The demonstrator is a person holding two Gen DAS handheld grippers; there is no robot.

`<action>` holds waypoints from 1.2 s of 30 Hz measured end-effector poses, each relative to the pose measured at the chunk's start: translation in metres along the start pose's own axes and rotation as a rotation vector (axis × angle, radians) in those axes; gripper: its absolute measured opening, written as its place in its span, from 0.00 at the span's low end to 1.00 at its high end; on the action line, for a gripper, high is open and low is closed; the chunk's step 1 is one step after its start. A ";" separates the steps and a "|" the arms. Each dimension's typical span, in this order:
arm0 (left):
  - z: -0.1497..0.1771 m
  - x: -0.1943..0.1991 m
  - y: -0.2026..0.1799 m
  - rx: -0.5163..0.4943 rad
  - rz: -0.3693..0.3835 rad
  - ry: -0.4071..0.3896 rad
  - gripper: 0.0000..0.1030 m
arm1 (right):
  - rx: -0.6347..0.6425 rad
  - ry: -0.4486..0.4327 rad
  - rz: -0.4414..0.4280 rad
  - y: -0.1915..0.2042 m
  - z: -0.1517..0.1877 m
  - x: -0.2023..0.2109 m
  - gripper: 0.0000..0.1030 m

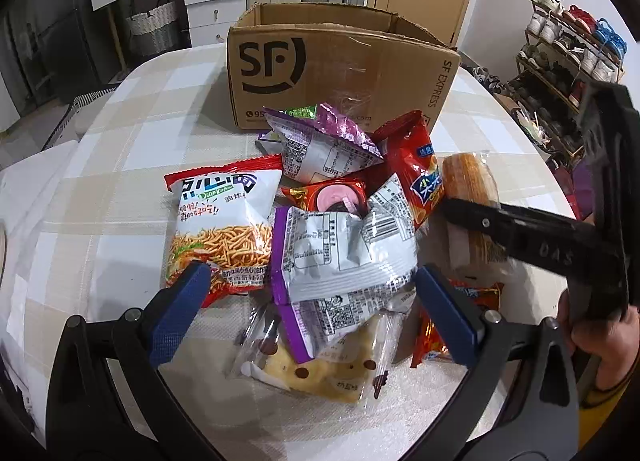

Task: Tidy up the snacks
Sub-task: 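Grasp the orange bread loaf with right tool while left tool grasps silver-purple bag, then lift both held snacks and carry them over the box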

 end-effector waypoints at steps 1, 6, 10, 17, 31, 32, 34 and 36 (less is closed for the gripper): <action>-0.001 -0.002 0.000 0.001 -0.001 0.003 0.99 | -0.010 -0.011 -0.015 -0.001 0.000 0.003 0.35; -0.003 -0.010 -0.008 -0.027 0.031 0.002 0.78 | -0.046 -0.049 -0.084 -0.006 0.005 0.016 0.31; 0.000 -0.009 -0.018 -0.053 0.049 0.006 0.59 | -0.083 -0.049 -0.120 -0.013 0.007 0.020 0.31; 0.001 0.003 -0.024 -0.061 0.088 -0.008 0.40 | -0.147 -0.095 -0.197 -0.016 0.002 0.036 0.29; -0.006 0.083 -0.006 -0.008 0.124 -0.138 0.38 | -0.150 -0.189 -0.344 0.025 -0.007 0.095 0.28; -0.007 0.091 -0.004 -0.005 0.123 -0.153 0.38 | -0.143 -0.199 -0.346 0.032 -0.007 0.100 0.28; -0.008 0.109 0.000 0.004 0.119 -0.182 0.38 | -0.124 -0.211 -0.348 0.042 -0.008 0.110 0.28; -0.008 0.124 0.006 0.015 0.105 -0.207 0.38 | -0.096 -0.224 -0.348 0.056 -0.010 0.119 0.28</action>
Point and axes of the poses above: each gripper's, at about its wrist camera, not at the fingertips, and x roughly against the way its jaws point, y to its left, z to its underside, the point moved 10 cm from there along -x, roughly the way its jaws point
